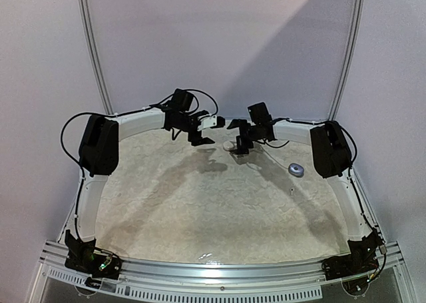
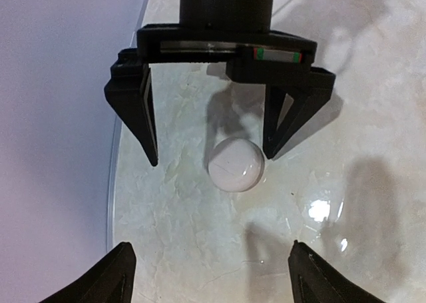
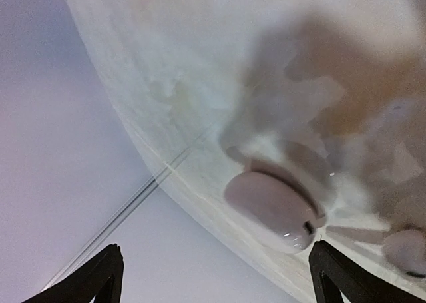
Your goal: Insert the wireless bluetooth earbuds into the charging case
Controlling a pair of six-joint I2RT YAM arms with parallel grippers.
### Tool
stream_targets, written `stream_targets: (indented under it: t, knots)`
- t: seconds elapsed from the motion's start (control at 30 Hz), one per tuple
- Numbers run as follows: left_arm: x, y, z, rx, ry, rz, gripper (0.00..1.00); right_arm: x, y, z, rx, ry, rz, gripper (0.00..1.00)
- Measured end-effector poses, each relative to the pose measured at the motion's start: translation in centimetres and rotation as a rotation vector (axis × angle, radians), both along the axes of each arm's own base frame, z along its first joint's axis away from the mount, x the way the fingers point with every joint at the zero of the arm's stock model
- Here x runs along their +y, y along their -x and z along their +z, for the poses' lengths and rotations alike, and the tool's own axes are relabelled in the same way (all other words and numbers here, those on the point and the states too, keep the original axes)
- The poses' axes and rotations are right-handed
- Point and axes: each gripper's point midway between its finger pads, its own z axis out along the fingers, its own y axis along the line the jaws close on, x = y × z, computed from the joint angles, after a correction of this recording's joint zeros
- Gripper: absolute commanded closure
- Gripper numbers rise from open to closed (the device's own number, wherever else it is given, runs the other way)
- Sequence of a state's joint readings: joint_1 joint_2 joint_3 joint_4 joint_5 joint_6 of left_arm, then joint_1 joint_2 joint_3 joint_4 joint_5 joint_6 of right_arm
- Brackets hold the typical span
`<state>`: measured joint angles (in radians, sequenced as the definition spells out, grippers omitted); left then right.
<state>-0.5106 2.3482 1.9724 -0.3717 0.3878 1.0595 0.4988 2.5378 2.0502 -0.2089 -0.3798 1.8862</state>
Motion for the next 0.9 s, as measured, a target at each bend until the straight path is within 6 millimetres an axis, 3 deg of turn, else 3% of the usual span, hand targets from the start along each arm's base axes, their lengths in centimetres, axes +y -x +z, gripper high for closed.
stream_targets:
  t: [0.23, 0.4, 0.67, 0.9]
  knots:
    - [-0.1, 0.1, 0.4, 0.12, 0.096, 0.075, 0.19, 1.1, -1.4, 5.1, -0.142, -0.057, 0.044, 0.01]
    - [-0.4, -0.8, 0.0, 0.195, 0.15, 0.149, 0.2, 0.9, -1.9, 7.1, -0.186, -0.079, 0.018, 0.01]
    - [-0.1, -5.3, -1.6, 0.173, 0.174, 0.36, 0.18, -0.5, -4.6, 6.6, -0.146, -0.068, -0.135, 0.01]
    - [0.6, -9.2, -3.0, 0.01, 0.144, 0.455, 0.16, -2.8, -4.5, 3.9, -0.057, 0.032, -0.242, 0.01]
